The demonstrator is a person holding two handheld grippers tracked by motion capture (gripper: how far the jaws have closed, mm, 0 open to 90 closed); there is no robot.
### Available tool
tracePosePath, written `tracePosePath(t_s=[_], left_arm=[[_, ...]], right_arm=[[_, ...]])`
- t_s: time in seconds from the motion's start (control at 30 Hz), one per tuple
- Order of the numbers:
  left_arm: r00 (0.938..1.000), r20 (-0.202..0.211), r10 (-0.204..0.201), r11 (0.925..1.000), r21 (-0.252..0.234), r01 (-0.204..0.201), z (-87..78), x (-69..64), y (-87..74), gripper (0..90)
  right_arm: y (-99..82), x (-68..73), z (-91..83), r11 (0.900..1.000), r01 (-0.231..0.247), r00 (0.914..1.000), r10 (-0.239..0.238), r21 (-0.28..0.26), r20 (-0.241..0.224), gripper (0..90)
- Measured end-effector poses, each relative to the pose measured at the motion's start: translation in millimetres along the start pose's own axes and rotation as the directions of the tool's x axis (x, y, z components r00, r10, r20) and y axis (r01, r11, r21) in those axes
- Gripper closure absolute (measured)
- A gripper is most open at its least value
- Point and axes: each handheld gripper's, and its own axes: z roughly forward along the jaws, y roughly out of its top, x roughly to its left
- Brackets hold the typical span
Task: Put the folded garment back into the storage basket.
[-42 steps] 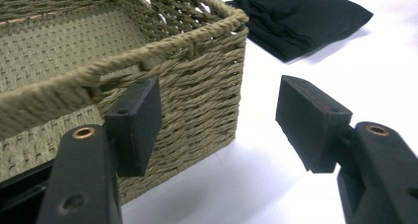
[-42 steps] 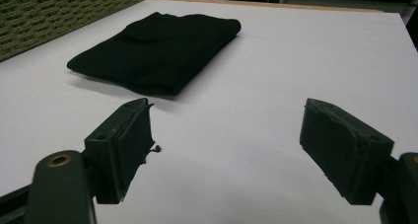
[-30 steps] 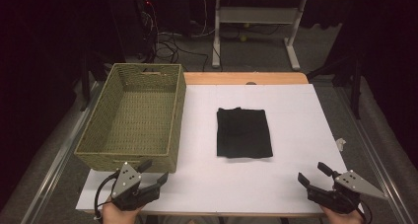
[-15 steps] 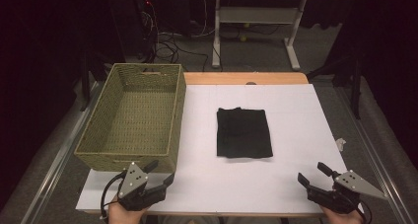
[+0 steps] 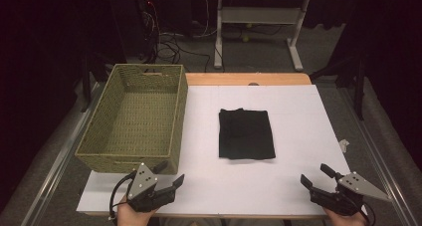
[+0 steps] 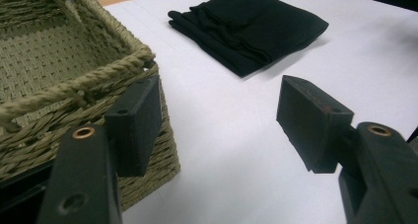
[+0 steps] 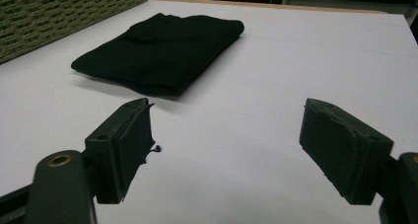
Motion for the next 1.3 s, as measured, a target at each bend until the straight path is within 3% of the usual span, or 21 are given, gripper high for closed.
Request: tracePosePath(t_s=[0.47,0.8,1.3], left_arm=[[0.9992,0.029,0.029,0.9994,-0.016,-0.029,11.1,-12.8,12.8,30.8],[0.9973,0.062,0.040,0.9992,-0.003,-0.040,26.1,-21.3,22.2,30.8],[0.9946,0.080,0.067,0.9973,0.025,-0.069,47.4,-32.7,36.4,30.7]], right_arm=[[0.0,0.1,-0.2,1.0000,0.002,1.0000,-0.002,0.001,0.003,20.8],[-0.1,-0.3,-0.2,1.0000,-0.002,1.0000,0.002,-0.001,0.001,20.5],[-0.2,-0.3,0.1,0.9999,-0.011,0.9995,0.011,0.002,0.031,17.8]])
